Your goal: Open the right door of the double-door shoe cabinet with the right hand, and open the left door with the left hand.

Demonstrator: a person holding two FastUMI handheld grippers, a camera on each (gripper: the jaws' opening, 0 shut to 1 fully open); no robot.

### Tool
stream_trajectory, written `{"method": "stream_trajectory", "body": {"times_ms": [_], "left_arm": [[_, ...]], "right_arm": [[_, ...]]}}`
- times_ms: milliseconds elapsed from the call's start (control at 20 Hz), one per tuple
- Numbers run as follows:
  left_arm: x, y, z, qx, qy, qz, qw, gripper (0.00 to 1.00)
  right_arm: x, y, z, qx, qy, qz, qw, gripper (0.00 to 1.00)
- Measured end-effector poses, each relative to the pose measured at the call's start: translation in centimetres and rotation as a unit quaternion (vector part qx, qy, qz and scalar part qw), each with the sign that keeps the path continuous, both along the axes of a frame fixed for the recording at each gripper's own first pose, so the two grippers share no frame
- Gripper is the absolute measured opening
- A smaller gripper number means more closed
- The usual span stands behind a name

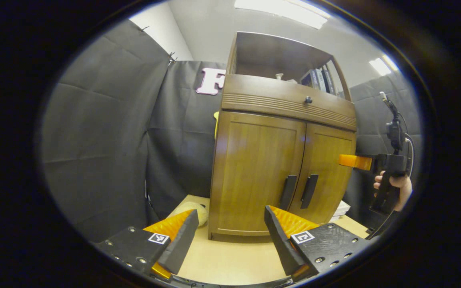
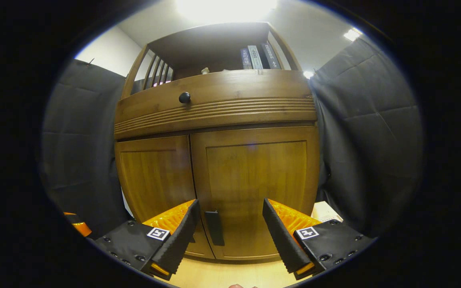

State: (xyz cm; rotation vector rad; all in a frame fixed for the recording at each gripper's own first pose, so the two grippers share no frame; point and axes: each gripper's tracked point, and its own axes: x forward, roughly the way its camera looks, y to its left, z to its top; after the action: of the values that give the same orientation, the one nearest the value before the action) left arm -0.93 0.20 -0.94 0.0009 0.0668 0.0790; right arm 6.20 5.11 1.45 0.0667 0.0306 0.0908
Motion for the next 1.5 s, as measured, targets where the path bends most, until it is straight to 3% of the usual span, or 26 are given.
{"method": "stream_trajectory", "body": {"times_ms": [50,150,1250,1500], "left_arm": [[0.0,0.1,-0.1,-0.001,0.003,0.004,1.0,0.94],[0.2,0.2,-0.3,-0.004,0.011,0.013,1.0,0.94],[0.8,1.2,-1.0,-0.026,0.083,0.081,0.993,0.94],[0.9,1.2,-0.6,-0.023,0.089,0.086,0.992,0.94]], "right_arm": [[0.7,0.3,-0.1,0.003,0.002,0.001,1.0,0.94],[1.9,0.8,-0.5,0.006,0.007,0.002,1.0,0.99],[9.9,5.4,-10.3,-0.037,0.086,0.026,0.995,0.93],[10.2,5.2,-11.5,-0.041,0.095,0.022,0.994,0.4]]}}
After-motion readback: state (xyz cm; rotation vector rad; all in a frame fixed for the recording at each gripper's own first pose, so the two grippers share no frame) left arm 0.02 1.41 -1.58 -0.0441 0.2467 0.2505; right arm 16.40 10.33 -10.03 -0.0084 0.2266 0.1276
